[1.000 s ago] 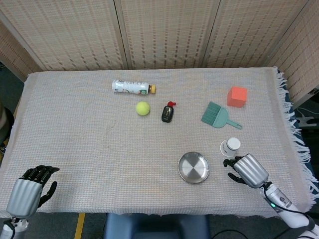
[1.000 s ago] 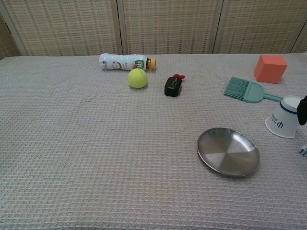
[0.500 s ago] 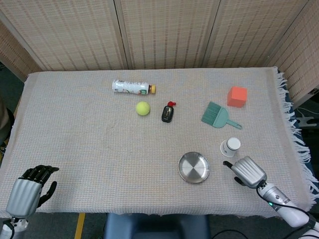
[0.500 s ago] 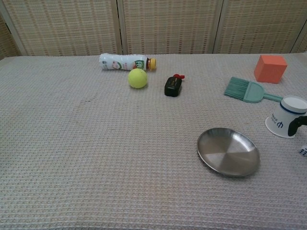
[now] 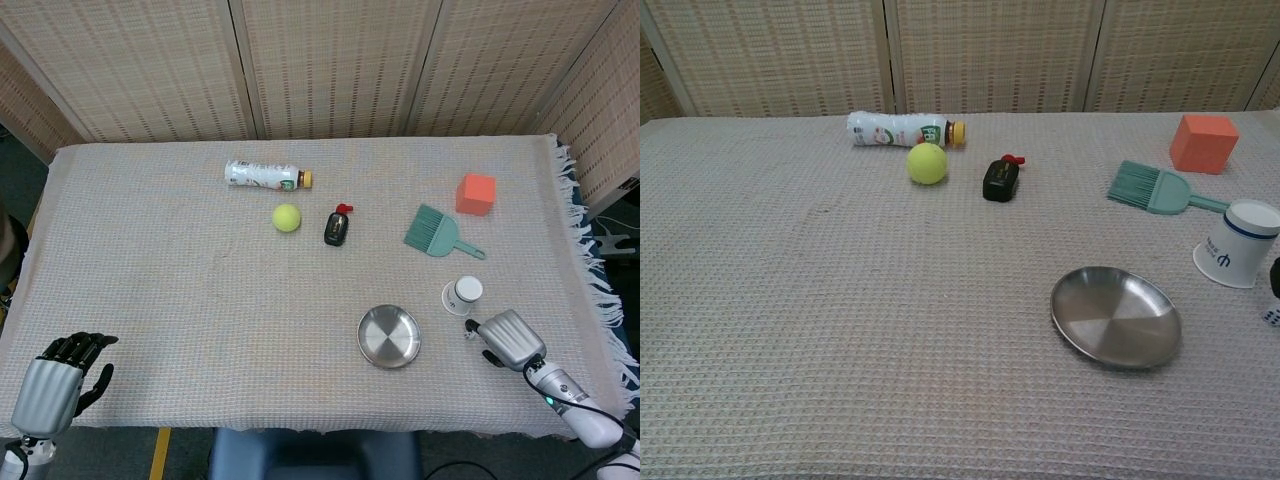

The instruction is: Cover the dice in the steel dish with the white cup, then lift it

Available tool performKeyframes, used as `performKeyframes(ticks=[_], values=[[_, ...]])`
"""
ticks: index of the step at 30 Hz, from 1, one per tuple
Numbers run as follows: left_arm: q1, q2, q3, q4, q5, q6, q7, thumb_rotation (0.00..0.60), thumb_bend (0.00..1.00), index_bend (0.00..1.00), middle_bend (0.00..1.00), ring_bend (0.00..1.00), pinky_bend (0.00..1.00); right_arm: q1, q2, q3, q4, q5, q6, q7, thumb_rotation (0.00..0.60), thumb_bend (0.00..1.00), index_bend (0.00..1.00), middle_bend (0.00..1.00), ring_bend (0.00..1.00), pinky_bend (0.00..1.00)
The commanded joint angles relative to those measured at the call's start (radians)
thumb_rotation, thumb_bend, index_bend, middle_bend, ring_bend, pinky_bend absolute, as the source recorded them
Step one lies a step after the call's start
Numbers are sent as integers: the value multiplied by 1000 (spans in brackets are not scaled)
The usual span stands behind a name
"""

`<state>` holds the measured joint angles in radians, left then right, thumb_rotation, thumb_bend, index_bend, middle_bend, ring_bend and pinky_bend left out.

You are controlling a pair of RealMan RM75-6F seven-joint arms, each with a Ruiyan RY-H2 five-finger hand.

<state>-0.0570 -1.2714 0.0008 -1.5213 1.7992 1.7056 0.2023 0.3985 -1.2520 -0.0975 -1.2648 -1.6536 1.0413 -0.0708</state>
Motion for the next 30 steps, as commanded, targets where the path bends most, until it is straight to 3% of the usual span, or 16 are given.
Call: performKeyframes(ticks=[1, 14, 30], values=[[0, 0, 0, 1, 0, -1, 1, 600, 396, 347, 392, 343, 464, 3, -37, -1, 60, 2, 2, 45, 600, 208, 378, 772, 773, 1000], [0, 0, 1, 1, 3, 3, 1, 600, 398, 347, 392, 343, 464, 18, -144, -21, 234, -39, 38, 187, 600, 214, 411, 776, 777, 1000], [1, 0, 1, 1, 3, 3, 3, 600, 397, 346, 393, 343, 464, 18, -167, -32, 279, -41, 62, 199, 600, 215, 418, 776, 778, 1000]])
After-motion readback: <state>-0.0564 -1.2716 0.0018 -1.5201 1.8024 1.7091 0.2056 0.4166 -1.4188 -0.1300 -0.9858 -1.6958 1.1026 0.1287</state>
